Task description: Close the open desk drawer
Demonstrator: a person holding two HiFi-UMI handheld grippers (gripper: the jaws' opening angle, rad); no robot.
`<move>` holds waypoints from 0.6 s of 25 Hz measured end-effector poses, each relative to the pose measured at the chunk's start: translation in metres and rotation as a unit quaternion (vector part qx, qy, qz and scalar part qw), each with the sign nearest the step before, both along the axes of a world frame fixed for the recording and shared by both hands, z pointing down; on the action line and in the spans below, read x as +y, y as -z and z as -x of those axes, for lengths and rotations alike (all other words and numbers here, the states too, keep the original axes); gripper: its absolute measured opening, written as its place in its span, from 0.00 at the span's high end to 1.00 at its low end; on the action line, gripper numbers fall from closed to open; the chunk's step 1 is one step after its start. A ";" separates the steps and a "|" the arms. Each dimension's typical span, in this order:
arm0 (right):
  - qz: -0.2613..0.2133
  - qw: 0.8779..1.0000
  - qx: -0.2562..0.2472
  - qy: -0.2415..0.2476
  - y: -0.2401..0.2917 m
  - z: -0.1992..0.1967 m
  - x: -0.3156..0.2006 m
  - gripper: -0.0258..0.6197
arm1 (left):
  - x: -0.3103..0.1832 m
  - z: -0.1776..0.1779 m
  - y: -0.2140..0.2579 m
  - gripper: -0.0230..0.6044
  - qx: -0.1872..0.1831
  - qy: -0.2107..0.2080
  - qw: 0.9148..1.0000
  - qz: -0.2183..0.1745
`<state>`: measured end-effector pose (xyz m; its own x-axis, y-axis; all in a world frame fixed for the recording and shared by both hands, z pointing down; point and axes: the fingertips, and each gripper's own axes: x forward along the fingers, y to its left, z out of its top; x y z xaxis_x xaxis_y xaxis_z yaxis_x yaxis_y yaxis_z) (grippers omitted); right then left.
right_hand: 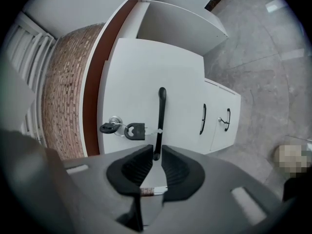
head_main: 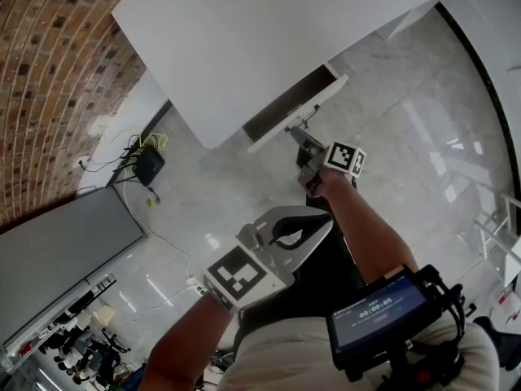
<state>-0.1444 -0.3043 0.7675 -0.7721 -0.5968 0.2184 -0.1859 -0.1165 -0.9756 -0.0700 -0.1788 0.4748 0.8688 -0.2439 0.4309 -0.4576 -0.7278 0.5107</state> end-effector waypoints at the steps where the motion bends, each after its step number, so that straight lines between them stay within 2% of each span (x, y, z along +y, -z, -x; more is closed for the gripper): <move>1: 0.005 1.000 -0.003 -0.004 -0.002 0.001 -0.001 0.89 | -0.001 0.001 -0.001 0.95 0.005 0.001 1.000 0.002; 8: 0.018 0.999 -0.029 -0.016 -0.012 0.021 -0.011 0.91 | -0.018 0.020 -0.010 0.95 0.062 0.029 0.997 0.029; 11: 0.021 0.999 -0.028 -0.018 -0.017 0.029 -0.014 0.91 | -0.020 0.031 -0.019 0.95 0.073 0.039 0.996 0.038; 15: 0.010 0.999 -0.036 -0.022 -0.012 0.018 -0.012 0.91 | -0.014 0.018 -0.021 0.95 0.094 0.048 0.993 0.043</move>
